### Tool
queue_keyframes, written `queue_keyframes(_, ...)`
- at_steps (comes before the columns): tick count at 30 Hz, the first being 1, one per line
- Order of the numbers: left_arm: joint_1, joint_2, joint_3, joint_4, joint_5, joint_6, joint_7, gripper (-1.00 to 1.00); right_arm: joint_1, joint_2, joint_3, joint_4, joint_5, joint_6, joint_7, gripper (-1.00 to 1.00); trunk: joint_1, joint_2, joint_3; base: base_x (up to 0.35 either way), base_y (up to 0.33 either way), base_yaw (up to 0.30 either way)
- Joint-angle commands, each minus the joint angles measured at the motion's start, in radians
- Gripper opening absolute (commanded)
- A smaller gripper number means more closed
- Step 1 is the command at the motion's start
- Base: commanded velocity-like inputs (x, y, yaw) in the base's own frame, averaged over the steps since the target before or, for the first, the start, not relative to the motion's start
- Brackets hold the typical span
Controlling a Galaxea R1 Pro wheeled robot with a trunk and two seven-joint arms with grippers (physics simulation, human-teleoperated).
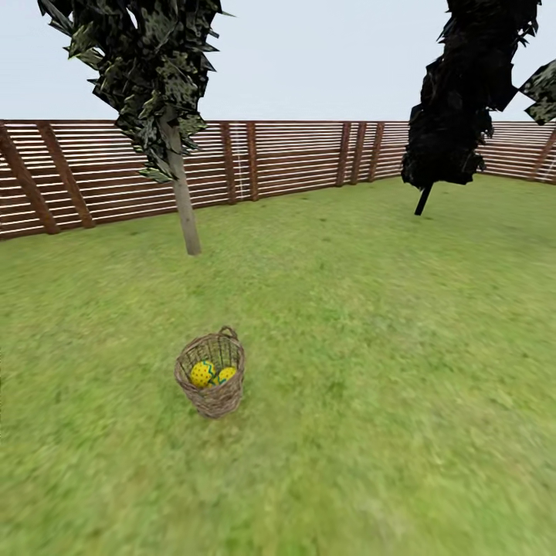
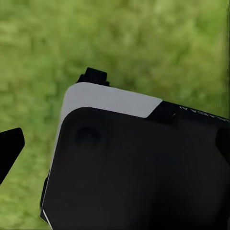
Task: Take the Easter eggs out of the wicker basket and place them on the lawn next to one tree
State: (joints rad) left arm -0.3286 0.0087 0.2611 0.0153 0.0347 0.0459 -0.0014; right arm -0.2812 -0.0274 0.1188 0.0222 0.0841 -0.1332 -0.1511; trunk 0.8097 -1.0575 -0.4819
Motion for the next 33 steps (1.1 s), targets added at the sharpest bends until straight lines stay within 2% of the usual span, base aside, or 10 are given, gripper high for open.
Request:
queue_keyframes(1, -0.001, 0.000, 0.003, 0.002, 0.004, 0.002, 0.000, 1.00, -0.001, -0.001, 0.004, 0.002, 0.009, -0.002, -0.005, 1.00, 0.001, 0.000, -0.001, 0.324, -0.099, 0.064)
queue_keyframes(9, -0.001, -0.001, 0.003, 0.002, 0.004, 0.002, 0.000, 1.00, -0.001, -0.008, 0.007, 0.004, 0.011, 0.003, -0.005, 1.00, 0.001, 0.000, -0.001, 0.324, -0.103, 0.013)
queue_keyframes(16, -0.001, -0.001, 0.003, 0.002, 0.004, 0.002, 0.000, 1.00, -0.001, 0.001, 0.004, 0.002, 0.007, -0.003, -0.005, 1.00, 0.001, 0.000, -0.001, 0.324, -0.106, 0.000)
queue_keyframes(33, -0.001, -0.001, 0.003, 0.002, 0.004, 0.002, 0.000, 1.00, -0.001, 0.001, 0.004, 0.002, 0.007, -0.002, -0.005, 1.00, 0.001, 0.000, -0.001, 0.324, -0.115, 0.000)
